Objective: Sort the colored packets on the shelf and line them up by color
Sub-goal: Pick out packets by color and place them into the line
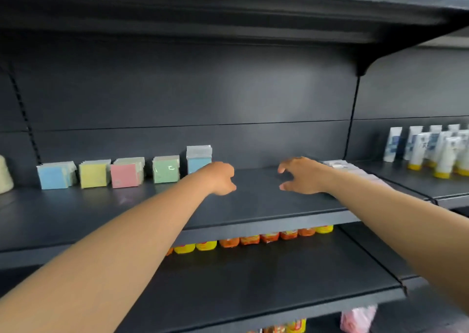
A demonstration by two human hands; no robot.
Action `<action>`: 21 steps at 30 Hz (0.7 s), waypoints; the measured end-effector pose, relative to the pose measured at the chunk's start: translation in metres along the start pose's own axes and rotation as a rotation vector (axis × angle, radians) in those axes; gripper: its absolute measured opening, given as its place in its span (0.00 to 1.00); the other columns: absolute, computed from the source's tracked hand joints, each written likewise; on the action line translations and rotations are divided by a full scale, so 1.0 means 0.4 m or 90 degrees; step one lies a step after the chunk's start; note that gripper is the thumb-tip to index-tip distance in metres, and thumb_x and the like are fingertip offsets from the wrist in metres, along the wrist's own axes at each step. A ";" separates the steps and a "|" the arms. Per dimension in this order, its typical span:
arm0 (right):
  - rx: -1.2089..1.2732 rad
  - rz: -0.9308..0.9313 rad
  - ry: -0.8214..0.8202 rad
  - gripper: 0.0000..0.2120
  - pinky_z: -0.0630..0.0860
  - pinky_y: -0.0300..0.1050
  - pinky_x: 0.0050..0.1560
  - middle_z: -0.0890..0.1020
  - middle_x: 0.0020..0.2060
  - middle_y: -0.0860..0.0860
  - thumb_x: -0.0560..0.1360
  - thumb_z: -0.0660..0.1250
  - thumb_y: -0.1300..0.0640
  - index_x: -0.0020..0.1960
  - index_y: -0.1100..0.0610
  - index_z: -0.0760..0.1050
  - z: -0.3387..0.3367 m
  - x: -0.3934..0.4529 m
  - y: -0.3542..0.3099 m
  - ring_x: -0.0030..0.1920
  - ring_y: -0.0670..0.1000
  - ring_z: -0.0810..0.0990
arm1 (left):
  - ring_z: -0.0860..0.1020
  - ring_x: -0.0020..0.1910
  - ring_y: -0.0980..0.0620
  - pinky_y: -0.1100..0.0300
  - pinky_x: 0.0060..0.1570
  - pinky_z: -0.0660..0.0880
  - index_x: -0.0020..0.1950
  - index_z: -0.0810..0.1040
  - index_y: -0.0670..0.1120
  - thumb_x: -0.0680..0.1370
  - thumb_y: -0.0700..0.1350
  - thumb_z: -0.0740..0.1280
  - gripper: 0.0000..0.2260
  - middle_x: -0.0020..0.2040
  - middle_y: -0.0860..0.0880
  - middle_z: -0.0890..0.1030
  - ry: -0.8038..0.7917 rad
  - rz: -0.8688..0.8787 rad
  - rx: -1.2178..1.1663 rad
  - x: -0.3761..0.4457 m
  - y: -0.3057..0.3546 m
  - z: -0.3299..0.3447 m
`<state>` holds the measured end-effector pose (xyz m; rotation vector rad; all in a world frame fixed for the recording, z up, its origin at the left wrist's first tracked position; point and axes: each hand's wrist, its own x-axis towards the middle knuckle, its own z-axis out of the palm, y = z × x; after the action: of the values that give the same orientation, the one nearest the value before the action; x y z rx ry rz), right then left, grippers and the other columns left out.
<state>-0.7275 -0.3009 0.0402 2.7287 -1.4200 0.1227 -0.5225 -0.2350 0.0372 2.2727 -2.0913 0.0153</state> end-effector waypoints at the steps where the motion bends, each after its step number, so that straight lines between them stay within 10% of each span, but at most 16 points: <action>1: -0.006 0.006 0.001 0.24 0.65 0.45 0.63 0.69 0.69 0.51 0.78 0.62 0.46 0.71 0.53 0.65 -0.008 -0.027 0.017 0.69 0.54 0.66 | 0.72 0.53 0.48 0.56 0.55 0.71 0.66 0.71 0.41 0.79 0.47 0.60 0.18 0.64 0.44 0.74 0.000 0.004 0.002 -0.011 0.023 -0.001; 11: -0.010 0.099 -0.007 0.24 0.71 0.52 0.63 0.73 0.65 0.50 0.74 0.64 0.42 0.67 0.48 0.67 0.000 -0.161 0.251 0.64 0.55 0.72 | 0.72 0.54 0.48 0.56 0.52 0.69 0.64 0.73 0.40 0.79 0.48 0.60 0.17 0.59 0.45 0.75 -0.026 0.030 -0.021 0.009 0.220 0.017; 15: -0.010 0.085 -0.015 0.23 0.71 0.51 0.62 0.74 0.63 0.49 0.73 0.64 0.42 0.67 0.47 0.68 0.038 -0.136 0.359 0.61 0.54 0.73 | 0.66 0.46 0.49 0.58 0.44 0.65 0.49 0.68 0.47 0.79 0.48 0.60 0.05 0.48 0.50 0.67 -0.036 0.028 -0.026 0.092 0.304 0.040; 21: 0.002 0.019 -0.034 0.21 0.73 0.48 0.58 0.76 0.56 0.48 0.76 0.64 0.46 0.66 0.51 0.69 0.064 -0.041 0.517 0.54 0.51 0.74 | 0.64 0.37 0.50 0.60 0.32 0.56 0.34 0.61 0.49 0.78 0.48 0.61 0.14 0.39 0.50 0.66 -0.037 -0.037 -0.164 0.253 0.439 0.107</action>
<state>-0.9053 -0.4085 0.0169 2.7348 -1.4758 0.0537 -0.6901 -0.3522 0.0047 2.2010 -1.9227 -0.3064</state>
